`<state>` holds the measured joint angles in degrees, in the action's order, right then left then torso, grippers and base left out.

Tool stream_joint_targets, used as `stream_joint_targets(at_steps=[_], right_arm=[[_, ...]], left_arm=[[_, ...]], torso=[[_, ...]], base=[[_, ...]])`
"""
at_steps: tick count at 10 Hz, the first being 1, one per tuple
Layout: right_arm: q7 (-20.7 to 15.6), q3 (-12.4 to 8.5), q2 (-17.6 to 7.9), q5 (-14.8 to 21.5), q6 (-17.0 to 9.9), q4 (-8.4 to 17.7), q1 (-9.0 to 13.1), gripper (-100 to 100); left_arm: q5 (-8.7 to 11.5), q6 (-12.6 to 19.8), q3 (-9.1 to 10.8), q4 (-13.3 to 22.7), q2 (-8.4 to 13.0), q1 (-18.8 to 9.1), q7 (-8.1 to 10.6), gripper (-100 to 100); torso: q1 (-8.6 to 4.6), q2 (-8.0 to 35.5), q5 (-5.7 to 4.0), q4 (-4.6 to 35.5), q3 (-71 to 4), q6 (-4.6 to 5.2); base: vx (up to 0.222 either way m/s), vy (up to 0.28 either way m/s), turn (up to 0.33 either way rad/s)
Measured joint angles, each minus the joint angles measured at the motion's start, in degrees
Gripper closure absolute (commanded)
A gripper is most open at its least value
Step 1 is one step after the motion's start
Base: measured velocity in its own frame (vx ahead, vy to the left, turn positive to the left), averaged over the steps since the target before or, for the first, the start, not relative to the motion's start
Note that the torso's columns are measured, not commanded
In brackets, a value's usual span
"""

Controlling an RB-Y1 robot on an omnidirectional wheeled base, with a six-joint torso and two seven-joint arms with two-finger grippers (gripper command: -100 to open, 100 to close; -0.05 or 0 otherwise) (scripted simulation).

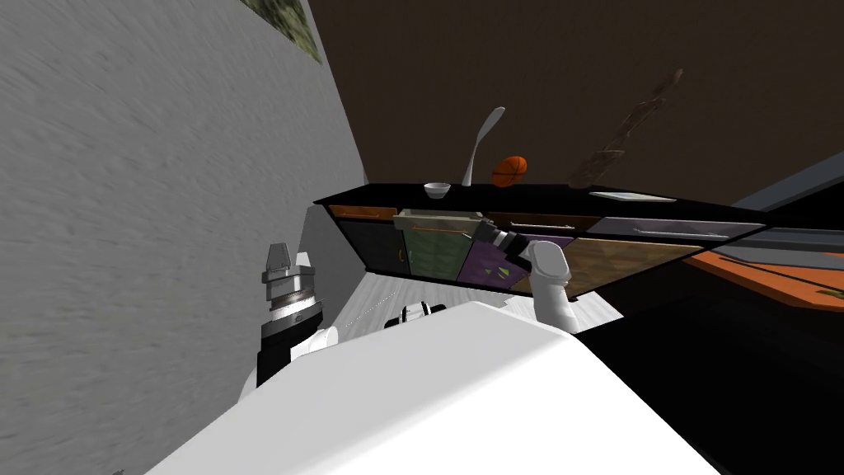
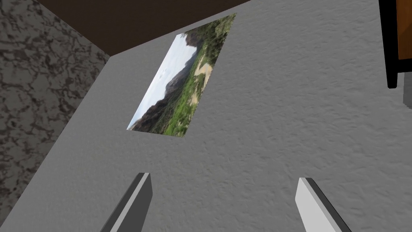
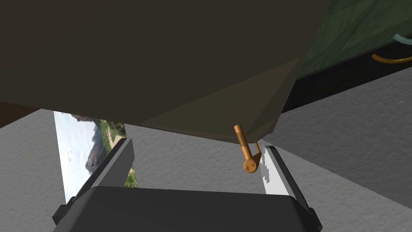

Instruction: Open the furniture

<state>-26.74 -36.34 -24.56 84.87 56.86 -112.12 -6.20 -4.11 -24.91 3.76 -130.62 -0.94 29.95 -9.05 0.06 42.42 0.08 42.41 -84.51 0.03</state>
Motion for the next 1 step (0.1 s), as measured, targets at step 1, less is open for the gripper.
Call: stream_joint_targets(at_steps=[1], right_arm=[[0.0, 0.0, 0.0, 0.0, 0.0, 0.0, 0.0, 0]], left_arm=[[0.0, 0.0, 0.00, 0.0, 0.0, 0.0, 0.00, 0]], torso=[[-0.01, 0.0, -0.02, 0.0, 0.0, -0.01]], base=[[0.000, 0.000, 0.000]])
